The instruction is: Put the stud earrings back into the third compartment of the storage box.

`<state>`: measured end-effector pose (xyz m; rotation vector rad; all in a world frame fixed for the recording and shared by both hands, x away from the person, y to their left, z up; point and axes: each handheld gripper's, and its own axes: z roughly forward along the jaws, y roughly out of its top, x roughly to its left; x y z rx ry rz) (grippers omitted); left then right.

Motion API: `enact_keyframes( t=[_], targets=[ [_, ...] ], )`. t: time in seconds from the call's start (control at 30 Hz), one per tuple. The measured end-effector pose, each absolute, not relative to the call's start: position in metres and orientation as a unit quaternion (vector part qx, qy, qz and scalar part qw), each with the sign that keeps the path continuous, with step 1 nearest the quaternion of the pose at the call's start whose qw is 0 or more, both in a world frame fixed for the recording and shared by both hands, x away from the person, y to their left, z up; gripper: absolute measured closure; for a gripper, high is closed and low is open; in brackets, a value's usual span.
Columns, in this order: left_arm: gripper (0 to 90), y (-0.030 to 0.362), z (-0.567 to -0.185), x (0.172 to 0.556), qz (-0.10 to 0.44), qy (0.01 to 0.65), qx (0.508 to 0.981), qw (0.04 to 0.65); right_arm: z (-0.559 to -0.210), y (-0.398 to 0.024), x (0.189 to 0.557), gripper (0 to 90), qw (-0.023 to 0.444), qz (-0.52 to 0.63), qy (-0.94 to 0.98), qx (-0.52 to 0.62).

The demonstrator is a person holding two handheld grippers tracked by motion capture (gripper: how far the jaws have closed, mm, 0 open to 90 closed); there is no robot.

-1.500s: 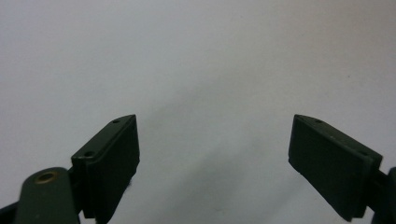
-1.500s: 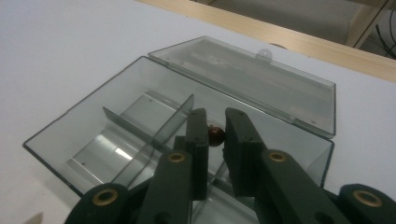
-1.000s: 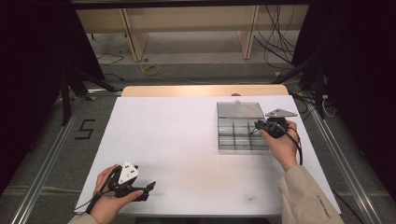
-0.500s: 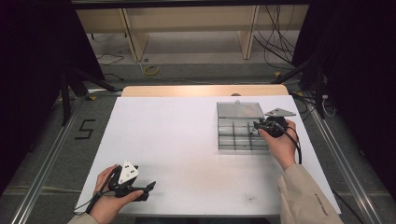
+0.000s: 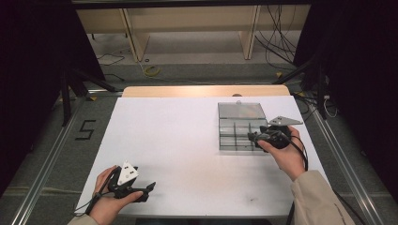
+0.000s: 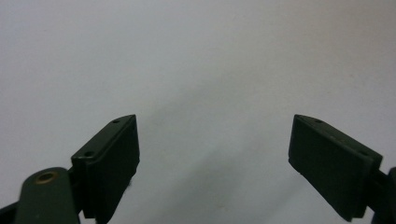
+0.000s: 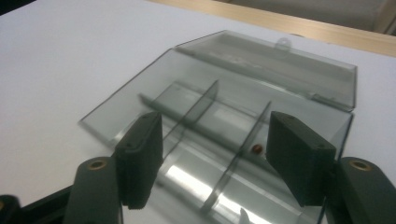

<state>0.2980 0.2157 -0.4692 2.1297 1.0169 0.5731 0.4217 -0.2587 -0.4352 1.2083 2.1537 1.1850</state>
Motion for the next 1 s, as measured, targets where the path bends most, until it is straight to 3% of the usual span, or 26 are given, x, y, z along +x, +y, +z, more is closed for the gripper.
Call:
enact_keyframes(
  t=[0.23,0.53,1.0],
  targets=[
    [15.8,0.216,-0.469,0.298,0.222,0.393,0.823,0.346,-0.442,-0.261,0.369,32.3,0.190,0.430,0.798,0.377],
    [15.8,0.218,-0.470,0.298,0.222,0.396,0.822,0.345,-0.443,-0.270,0.332,29.9,0.181,0.451,0.794,0.365],
    [15.8,0.217,-0.470,0.300,0.222,0.394,0.822,0.346,-0.446,-0.273,0.325,26.3,0.185,0.441,0.798,0.365]
  ],
)
